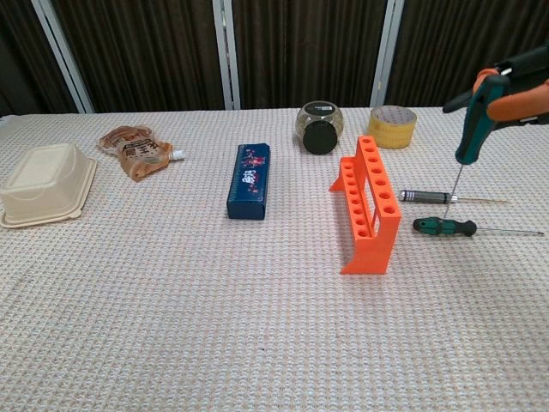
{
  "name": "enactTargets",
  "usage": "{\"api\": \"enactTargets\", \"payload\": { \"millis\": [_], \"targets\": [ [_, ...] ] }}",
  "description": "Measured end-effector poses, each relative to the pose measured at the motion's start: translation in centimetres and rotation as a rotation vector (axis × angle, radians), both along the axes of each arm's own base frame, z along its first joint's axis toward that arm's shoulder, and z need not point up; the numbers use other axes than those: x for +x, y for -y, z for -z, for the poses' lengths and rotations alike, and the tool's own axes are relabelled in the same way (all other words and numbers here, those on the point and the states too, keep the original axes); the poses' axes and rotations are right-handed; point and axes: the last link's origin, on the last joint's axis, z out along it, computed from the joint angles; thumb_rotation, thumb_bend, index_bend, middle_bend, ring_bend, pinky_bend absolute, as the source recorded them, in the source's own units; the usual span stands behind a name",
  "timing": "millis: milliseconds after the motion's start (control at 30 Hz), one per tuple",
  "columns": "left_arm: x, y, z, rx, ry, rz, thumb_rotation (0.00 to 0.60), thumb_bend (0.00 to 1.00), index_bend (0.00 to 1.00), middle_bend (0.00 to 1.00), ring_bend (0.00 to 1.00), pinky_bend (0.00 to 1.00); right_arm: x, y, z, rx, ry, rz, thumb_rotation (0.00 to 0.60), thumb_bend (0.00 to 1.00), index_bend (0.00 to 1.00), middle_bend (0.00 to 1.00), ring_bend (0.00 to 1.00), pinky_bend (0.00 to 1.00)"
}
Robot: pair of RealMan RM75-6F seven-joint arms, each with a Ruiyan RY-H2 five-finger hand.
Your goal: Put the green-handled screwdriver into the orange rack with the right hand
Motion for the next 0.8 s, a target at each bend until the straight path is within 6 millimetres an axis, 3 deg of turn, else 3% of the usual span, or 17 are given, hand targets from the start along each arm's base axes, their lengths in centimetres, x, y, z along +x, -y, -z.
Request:
{"api": "enactTargets", "payload": {
  "millis": [400, 800],
  "targets": [
    [0.5, -0.1, 0.4, -0.016, -0.011, 0.005, 0.600, 0.33, 0.23, 0.00, 0.00, 0.00, 1.8, 1.9, -0.9, 0.016, 0.151, -0.045, 0.600, 0.32, 0.59, 0.21, 0.00, 0.00],
    [0.5, -0.2, 0.5, -0.023, -0.015, -0.007, 0.600, 0.33, 0.23, 0.00, 0.00, 0.00, 3.2, 3.3, 1.8, 0.082, 0.163, -0.091, 0.600, 0.32, 0.59, 0.21, 0.00, 0.00]
  ]
}}
